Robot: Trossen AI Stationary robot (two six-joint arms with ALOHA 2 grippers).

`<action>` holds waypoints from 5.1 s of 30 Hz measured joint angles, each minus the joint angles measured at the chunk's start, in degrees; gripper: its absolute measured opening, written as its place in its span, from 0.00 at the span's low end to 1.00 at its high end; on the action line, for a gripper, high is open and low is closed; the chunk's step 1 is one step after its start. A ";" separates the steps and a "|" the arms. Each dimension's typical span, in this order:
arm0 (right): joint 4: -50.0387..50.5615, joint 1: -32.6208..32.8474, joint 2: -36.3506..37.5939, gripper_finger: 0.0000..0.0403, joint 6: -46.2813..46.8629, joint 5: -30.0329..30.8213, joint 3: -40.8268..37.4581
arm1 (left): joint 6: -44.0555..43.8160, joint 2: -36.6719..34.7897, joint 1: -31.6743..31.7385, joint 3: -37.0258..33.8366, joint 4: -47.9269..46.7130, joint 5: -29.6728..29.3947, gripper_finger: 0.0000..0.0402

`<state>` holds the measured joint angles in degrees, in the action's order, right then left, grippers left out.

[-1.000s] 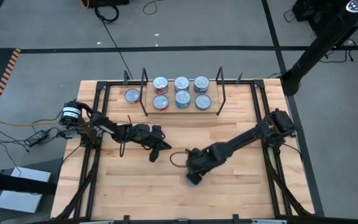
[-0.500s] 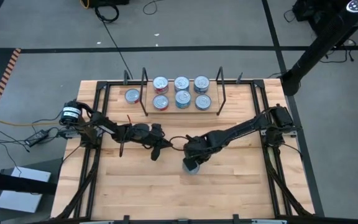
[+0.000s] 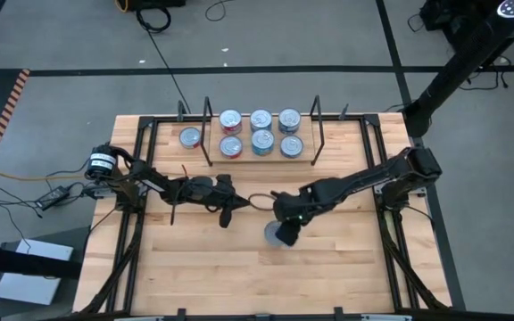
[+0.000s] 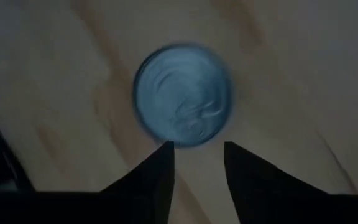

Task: Stack canned seafood by type on shelf
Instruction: Stack the blue tuna can on top of the other blue tuna can

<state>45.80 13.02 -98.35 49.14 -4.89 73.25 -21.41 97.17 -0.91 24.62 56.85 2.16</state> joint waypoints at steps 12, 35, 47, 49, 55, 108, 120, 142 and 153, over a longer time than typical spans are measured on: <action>-5.23 8.05 -4.66 0.04 -10.49 1.71 -1.49 | 0.32 7.67 0.00 6.43 0.52 -0.62 0.01; -24.63 11.38 -4.81 0.01 -7.75 2.80 -9.57 | 0.37 21.60 -0.70 11.66 11.12 0.02 0.01; -30.34 9.67 -4.79 0.02 -7.71 6.36 -13.94 | 2.26 21.59 -0.81 16.07 2.84 -0.51 0.01; -31.38 9.80 -4.79 0.02 -7.72 6.34 -14.85 | 3.04 21.62 -0.81 17.08 1.26 -0.60 0.01; -34.14 10.13 -4.79 0.02 -6.84 6.34 -17.39 | 3.55 21.75 -0.72 19.90 -0.11 -0.35 0.01; -36.27 7.67 -3.53 0.02 -6.33 11.67 -11.50 | 9.24 19.85 -0.97 18.79 -6.85 17.50 0.01; -40.45 4.96 -7.44 0.02 -5.02 12.61 -12.83 | 1.92 15.80 -2.88 6.30 7.64 12.66 0.00; -28.53 3.25 -5.32 0.02 0.23 18.21 -12.55 | 1.64 12.13 -4.90 7.06 5.87 9.46 0.00; -25.20 4.29 0.39 0.02 0.58 20.07 -12.55 | 3.22 12.13 -5.99 13.07 -4.44 9.00 0.00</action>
<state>20.60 17.31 -97.96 49.72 15.18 60.71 -18.19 109.30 -6.90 37.69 52.41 11.16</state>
